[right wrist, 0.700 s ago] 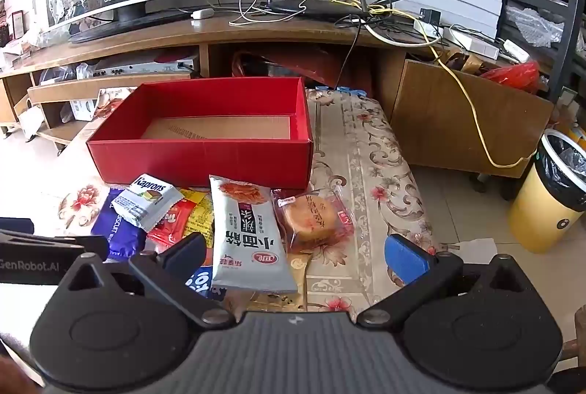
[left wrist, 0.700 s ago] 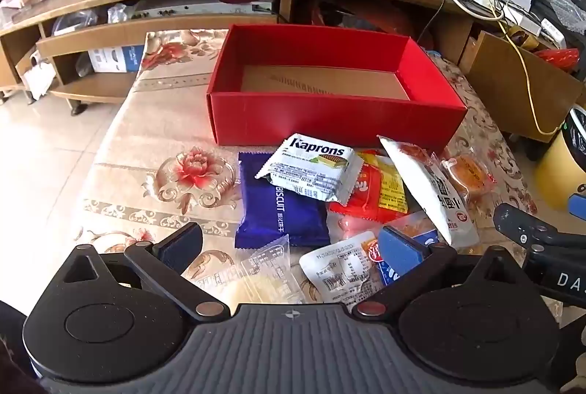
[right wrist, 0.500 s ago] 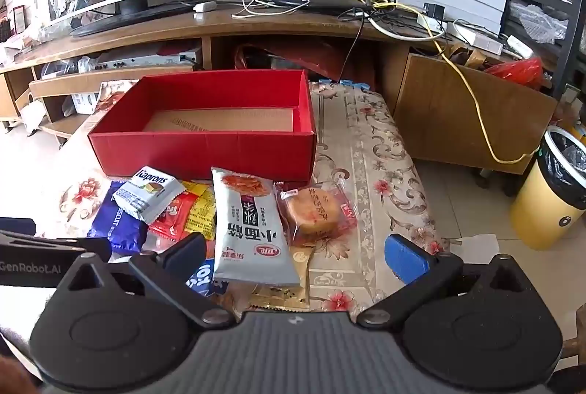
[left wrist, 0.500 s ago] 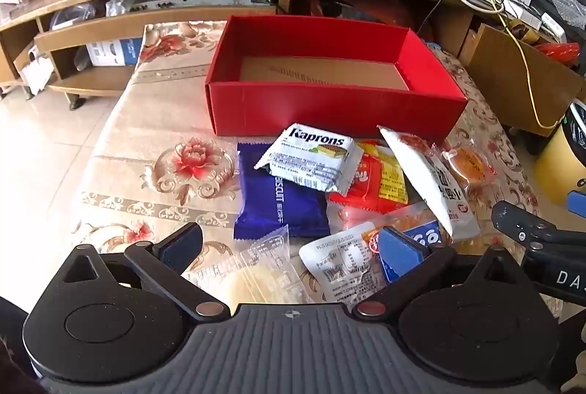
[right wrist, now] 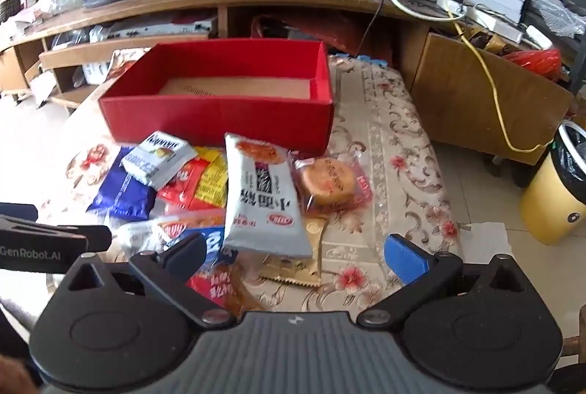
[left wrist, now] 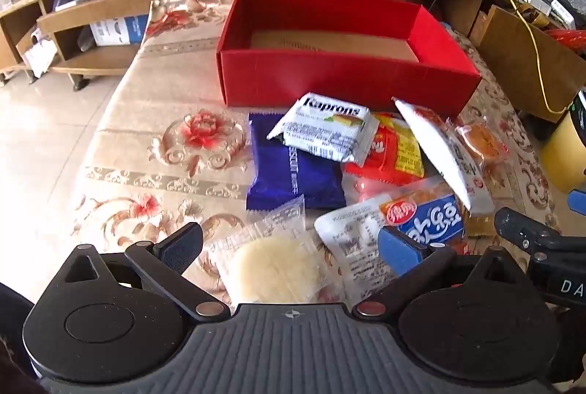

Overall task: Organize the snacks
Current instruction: 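Grasp the clear-wrapped bun with the left tool while the right grasps the red blue-labelled bag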

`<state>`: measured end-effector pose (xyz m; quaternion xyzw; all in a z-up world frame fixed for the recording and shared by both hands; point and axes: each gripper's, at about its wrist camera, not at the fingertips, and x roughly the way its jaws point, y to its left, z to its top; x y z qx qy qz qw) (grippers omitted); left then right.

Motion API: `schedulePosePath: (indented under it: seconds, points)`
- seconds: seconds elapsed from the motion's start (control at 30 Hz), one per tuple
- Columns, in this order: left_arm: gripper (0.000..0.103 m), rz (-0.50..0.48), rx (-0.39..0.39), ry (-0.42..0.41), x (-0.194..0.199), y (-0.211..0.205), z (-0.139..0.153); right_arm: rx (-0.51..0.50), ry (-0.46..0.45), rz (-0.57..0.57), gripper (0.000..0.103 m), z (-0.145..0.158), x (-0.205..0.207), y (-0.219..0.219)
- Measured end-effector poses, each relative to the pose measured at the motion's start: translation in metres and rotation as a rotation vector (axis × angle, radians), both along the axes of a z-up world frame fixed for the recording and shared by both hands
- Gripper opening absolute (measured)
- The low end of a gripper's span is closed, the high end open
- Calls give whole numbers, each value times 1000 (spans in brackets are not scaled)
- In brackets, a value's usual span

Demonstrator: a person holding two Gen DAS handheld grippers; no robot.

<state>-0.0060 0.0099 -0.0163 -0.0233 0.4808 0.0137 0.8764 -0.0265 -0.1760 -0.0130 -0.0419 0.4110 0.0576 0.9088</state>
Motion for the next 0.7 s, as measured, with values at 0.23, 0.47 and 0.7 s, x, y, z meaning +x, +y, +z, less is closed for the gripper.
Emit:
schedulePosePath:
  seconds: [0.23, 0.47, 0.7]
  points:
    - [102, 7, -3, 13, -3, 6, -2, -1, 44, 57, 92, -7, -2, 8]
    - [102, 21, -17, 33, -2, 14, -7, 3, 100, 95, 85, -15, -1, 15]
    - [102, 46, -23, 54, -1, 22, -11, -14, 128, 146, 83, -22, 1, 24]
